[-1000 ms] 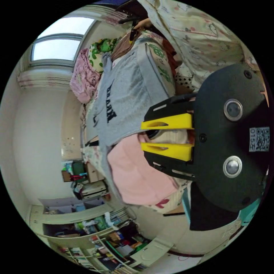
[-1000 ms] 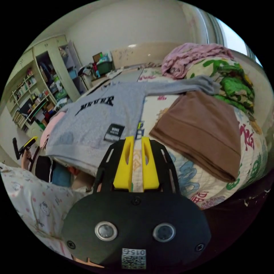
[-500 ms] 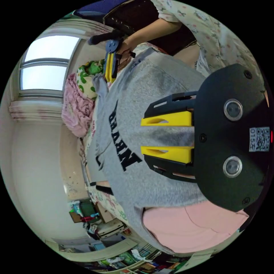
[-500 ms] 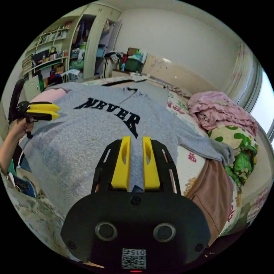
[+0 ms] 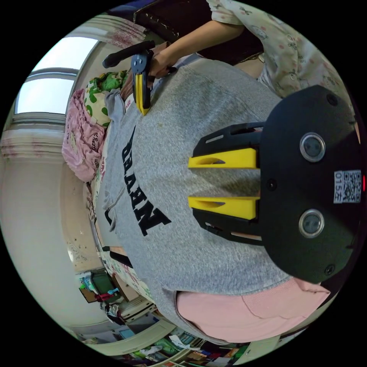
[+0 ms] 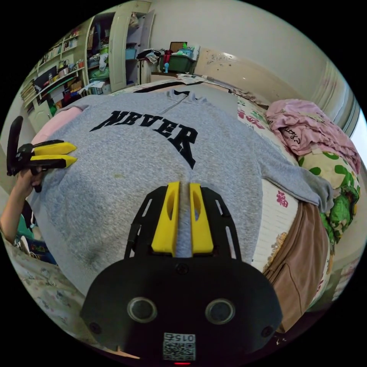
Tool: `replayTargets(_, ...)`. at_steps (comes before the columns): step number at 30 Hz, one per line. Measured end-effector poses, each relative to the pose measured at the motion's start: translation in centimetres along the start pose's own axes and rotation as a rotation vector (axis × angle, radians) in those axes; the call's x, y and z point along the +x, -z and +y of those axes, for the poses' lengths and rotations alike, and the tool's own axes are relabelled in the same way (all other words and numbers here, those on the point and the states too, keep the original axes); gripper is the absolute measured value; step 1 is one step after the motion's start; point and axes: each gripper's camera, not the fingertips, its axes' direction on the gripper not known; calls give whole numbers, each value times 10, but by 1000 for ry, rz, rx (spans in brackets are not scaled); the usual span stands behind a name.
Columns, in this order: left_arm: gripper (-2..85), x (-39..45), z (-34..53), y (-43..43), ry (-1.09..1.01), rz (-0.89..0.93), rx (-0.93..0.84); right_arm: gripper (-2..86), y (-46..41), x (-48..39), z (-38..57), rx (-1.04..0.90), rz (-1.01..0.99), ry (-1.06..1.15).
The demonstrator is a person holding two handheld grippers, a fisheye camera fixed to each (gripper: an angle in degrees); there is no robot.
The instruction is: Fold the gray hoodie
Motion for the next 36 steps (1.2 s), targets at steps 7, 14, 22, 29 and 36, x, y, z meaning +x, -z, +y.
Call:
replayTargets(7,110,-4,-12,9,-4,-2,1,48,21,4,-7,4,-17,-6)
replayTargets(14,110,-8,-20,19,-7,-8,1,48,49,12,-17,4,-55,-25)
replayTargets(22,110,-9,-23,28,-13,-20,4,45,86,-5,-30,3,33,17)
replayTargets(29,110,-11,-22,35,-16,-24,6,45,130,-4,-45,3,46,21)
replayTargets(36,109,-11,-18,40,-17,-32,10,45,177,1,-62,3,68,29)
